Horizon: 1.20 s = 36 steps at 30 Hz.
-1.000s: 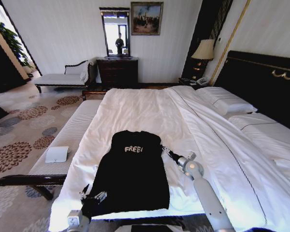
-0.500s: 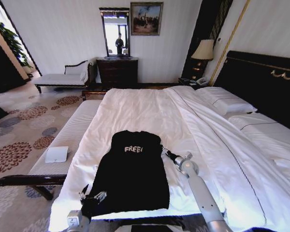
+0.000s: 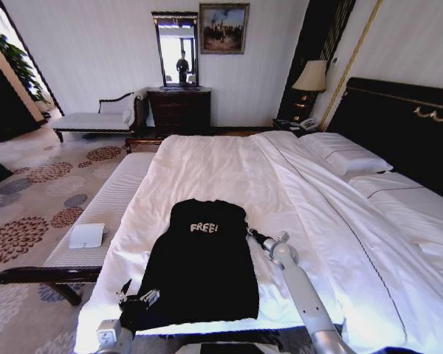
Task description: Fold the clothes on the bed.
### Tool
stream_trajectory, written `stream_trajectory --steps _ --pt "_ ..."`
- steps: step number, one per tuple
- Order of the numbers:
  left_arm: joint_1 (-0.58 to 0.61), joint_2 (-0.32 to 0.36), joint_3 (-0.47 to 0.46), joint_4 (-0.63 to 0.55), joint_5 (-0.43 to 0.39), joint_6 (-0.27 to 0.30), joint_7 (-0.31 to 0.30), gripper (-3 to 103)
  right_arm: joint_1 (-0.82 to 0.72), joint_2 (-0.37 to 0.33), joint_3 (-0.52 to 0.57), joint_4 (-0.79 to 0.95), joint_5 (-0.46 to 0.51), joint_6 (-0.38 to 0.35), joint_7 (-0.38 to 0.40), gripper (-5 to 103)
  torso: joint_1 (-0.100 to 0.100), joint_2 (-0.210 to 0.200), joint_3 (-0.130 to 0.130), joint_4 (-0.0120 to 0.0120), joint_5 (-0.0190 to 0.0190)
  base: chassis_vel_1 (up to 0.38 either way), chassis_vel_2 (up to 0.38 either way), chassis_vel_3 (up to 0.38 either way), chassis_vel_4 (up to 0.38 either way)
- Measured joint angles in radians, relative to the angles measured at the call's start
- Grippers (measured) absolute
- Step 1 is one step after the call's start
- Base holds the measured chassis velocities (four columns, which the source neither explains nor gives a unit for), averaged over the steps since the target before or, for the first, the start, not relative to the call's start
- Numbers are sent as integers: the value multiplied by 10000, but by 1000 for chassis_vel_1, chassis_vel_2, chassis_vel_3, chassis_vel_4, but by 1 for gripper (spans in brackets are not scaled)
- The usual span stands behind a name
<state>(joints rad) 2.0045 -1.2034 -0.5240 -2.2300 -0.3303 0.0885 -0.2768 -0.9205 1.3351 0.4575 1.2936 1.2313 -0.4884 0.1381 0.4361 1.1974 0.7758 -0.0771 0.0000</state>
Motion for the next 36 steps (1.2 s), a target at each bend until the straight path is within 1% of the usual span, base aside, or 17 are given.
stream_trajectory --steps 2,4,5,6,10,11,12,13,16,19,22,24,26,28,31,33,36 --pt "-5 -2 -16 -4 -3 2 0 100 22 10 -26 31 -11 -10 23 5 0 0 0 0 0 0 0 0 0" --pt "-5 -3 -16 -9 -2 3 0 100 24 15 -28 37 -15 -11 33 5 0 0 0 0 0 0 0 0 0" --pt "-6 -10 -17 -38 0 3 0 100 34 30 -31 54 -25 -12 55 2 0 0 0 0 0 0 0 0 0" --pt "-5 -14 -17 -55 0 3 0 100 36 37 -34 64 -46 -12 60 1 0 0 0 0 0 0 0 0 0" --pt "-3 -27 -15 -70 0 -2 2 100 0 18 -70 164 -473 30 -23 0 0 0 0 1 0 0 0 0 0" --pt "-3 -29 -14 -70 0 -7 3 100 -29 -4 -92 213 -665 71 -89 0 0 0 0 0 0 0 0 0 0" --pt "-12 -29 -7 -51 -1 -25 13 100 -98 -65 -163 329 -1254 219 -274 0 0 0 0 0 1 0 0 0 0" --pt "-12 -29 -7 -51 -1 -25 13 100 -98 -65 -163 329 -1254 219 -274 0 0 0 0 0 1 0 0 0 0" --pt "-55 -25 14 -22 -7 -53 36 100 -209 -154 -278 567 -2092 480 -505 0 0 0 0 0 0 0 0 0 0" --pt "-75 -21 20 -21 -15 -69 48 100 -242 -179 -307 633 -2342 599 -536 0 0 0 0 0 0 0 0 0 0" --pt "-84 -7 18 -20 -29 -115 73 100 -271 -244 -336 679 -2815 866 -571 0 0 0 0 0 0 0 0 0 0" --pt "-81 -5 16 -19 -32 -126 78 100 -274 -263 -336 693 -2916 931 -574 0 0 0 0 -1 0 0 0 0 0" --pt "-50 -5 10 -9 -43 -182 100 100 -318 -343 -323 786 -3418 1184 -623 0 0 0 0 0 0 0 0 0 0" --pt "-44 -5 6 -7 -47 -193 105 100 -334 -366 -320 811 -3574 1241 -644 0 0 1 0 1 0 0 0 0 0" --pt "-39 6 -14 4 -93 -229 114 100 -421 -489 -339 862 -4689 1685 -792 0 0 1 0 -1 0 0 0 0 0" --pt "-40 6 -15 4 -97 -231 115 100 -431 -504 -346 863 -4873 1756 -816 0 0 0 0 -1 0 0 0 0 0" --pt "-41 -4 -5 -28 -96 -231 116 100 -451 -563 -390 826 -5844 2094 -928 0 0 1 0 0 0 0 0 0 0"
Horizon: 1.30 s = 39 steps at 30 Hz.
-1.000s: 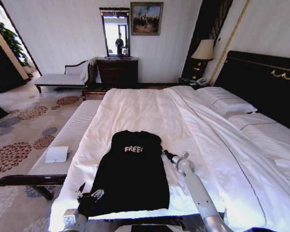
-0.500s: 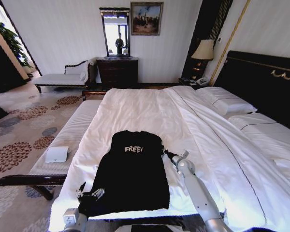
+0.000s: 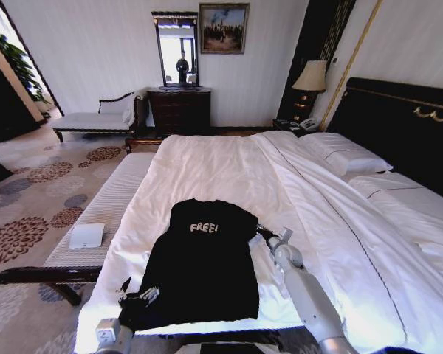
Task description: Fold the clothes on the bed.
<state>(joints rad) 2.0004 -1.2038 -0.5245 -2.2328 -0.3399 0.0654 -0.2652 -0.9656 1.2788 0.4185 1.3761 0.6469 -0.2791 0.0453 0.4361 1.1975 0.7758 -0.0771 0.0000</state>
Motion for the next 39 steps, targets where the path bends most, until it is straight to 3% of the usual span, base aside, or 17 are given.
stream_trajectory --steps 5,21,25,27,28,29,31,33,35,36,38,39 --pt "13 0 -2 -20 3 0 0 100 0 10 -35 -200 -530 195 -21 0 0 0 0 0 -1 0 0 0 0" --pt "19 -4 49 25 67 27 1 100 329 234 -90 -1075 -986 1142 163 -2 0 0 0 1 0 0 0 0 0" --pt "-60 48 67 72 68 42 11 100 187 197 -64 -954 -1226 1221 104 14 0 0 0 0 0 0 0 0 0" --pt "-80 66 72 90 68 44 16 100 145 188 -49 -906 -1253 1233 100 14 0 0 0 0 0 0 0 0 0" --pt "-137 105 87 134 59 47 28 100 38 161 -4 -761 -1291 1254 99 25 0 0 0 0 0 0 0 0 0" --pt "-186 134 106 163 37 55 38 100 -87 131 46 -601 -1312 1266 100 25 0 0 0 1 -1 0 0 0 0" --pt "-311 198 144 213 -104 81 54 100 -366 83 157 -274 -1339 1283 105 36 0 0 0 0 0 0 0 0 0" --pt "-382 227 164 241 -260 110 67 100 -514 65 214 -111 -1357 1292 113 36 0 0 0 0 -1 0 0 0 0" --pt "-534 288 217 305 -743 208 79 100 -883 47 336 245 -1434 1343 137 47 0 0 0 0 -1 0 0 0 0" --pt "-644 322 243 354 -1067 268 86 100 -1142 45 407 467 -1532 1397 157 47 0 0 0 0 0 0 0 0 0" --pt "-1079 420 308 622 -2039 450 105 100 -1961 58 587 1252 -1806 1516 263 63 0 0 0 -1 -2 0 0 0 0" --pt "-1079 420 308 622 -2039 450 105 100 -1961 58 587 1252 -1806 1516 263 63 0 0 0 -1 -2 0 0 0 0"
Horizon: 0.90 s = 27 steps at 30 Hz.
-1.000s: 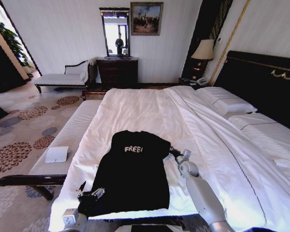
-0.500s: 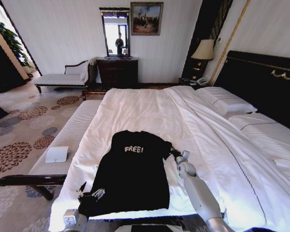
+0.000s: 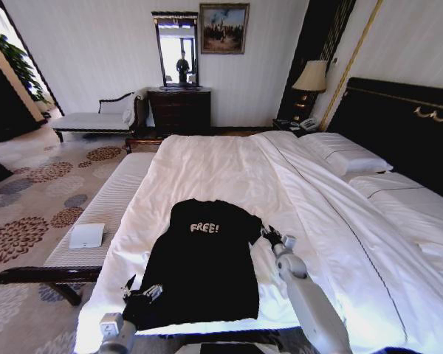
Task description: Fold the clothes on the bed.
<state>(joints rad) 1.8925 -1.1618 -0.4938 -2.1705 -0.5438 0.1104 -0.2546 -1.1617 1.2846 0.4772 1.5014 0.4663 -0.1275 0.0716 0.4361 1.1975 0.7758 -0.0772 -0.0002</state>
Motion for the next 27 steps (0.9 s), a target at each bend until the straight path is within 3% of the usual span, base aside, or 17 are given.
stream_trajectory --steps 1,5,7,10,16,22,24,27 --pt "-91 19 11 60 -129 27 4 100 -123 3 24 126 -19 3 25 63 0 0 -1 0 1 0 0 0 0" --pt "-1124 275 213 556 -787 168 50 100 -1403 0 337 1565 -22 5 244 85 0 0 -1 1 1 0 0 0 0" --pt "-1335 315 257 628 -890 180 69 100 -1541 -6 377 1726 -17 3 261 85 0 0 0 0 2 0 0 0 0" --pt "-2326 402 484 961 -1555 205 137 100 -2313 22 587 2638 -17 -58 349 99 0 0 0 1 2 0 0 0 0" --pt "-3618 327 905 1688 -2676 310 151 100 -3433 201 868 3536 -99 -171 357 100 0 0 -1 0 2 0 0 0 0" --pt "-4326 206 1176 2466 -2784 315 165 103 -4027 256 1127 3898 -171 -166 330 100 0 0 0 0 2 0 0 0 0" --pt "-4596 34 1284 2873 -2982 355 178 97 -4245 307 1225 4056 44 -236 327 100 1 0 0 0 2 0 0 0 0" --pt "-4744 -91 1337 3114 -3140 385 173 96 -4328 343 1265 4098 84 -250 324 100 0 0 0 1 2 0 0 0 0"
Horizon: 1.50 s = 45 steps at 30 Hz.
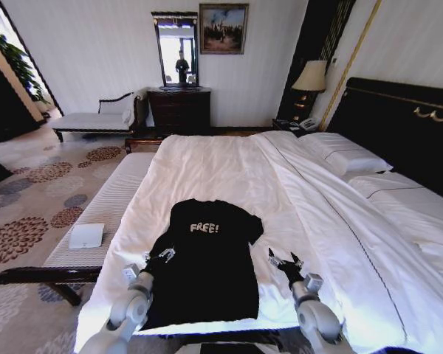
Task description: Fold the clothes on the bed.
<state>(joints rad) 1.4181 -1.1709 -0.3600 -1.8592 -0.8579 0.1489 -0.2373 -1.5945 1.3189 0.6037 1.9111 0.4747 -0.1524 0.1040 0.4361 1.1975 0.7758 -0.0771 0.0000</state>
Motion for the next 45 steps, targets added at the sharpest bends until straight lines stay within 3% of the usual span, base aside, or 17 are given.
stream_trajectory --steps 11,21,33,35,38,45 --pt "-1091 -371 901 751 -680 81 103 93 -196 22 182 333 101 -139 -8 100 0 0 1 0 1 0 0 0 0" --pt "-1640 -848 954 1482 -1192 85 453 86 -294 -61 462 345 183 -178 -3 100 0 0 1 0 0 0 0 0 0" --pt "-2211 -908 898 2362 -1071 -3 613 81 -229 -80 516 369 251 -294 5 100 0 -1 0 -1 0 0 0 0 0" --pt "-2151 -908 872 2362 -925 -46 631 85 -222 -79 517 375 259 -297 5 100 0 -1 0 0 0 0 0 0 0" --pt "-2038 -968 811 2437 -385 -263 762 74 -286 -78 504 478 323 -320 -22 100 0 0 0 1 -1 0 0 0 0" --pt "-2272 -1030 776 2788 -178 -381 854 67 -354 -46 534 705 414 -381 -46 100 0 0 1 1 1 0 0 0 0"
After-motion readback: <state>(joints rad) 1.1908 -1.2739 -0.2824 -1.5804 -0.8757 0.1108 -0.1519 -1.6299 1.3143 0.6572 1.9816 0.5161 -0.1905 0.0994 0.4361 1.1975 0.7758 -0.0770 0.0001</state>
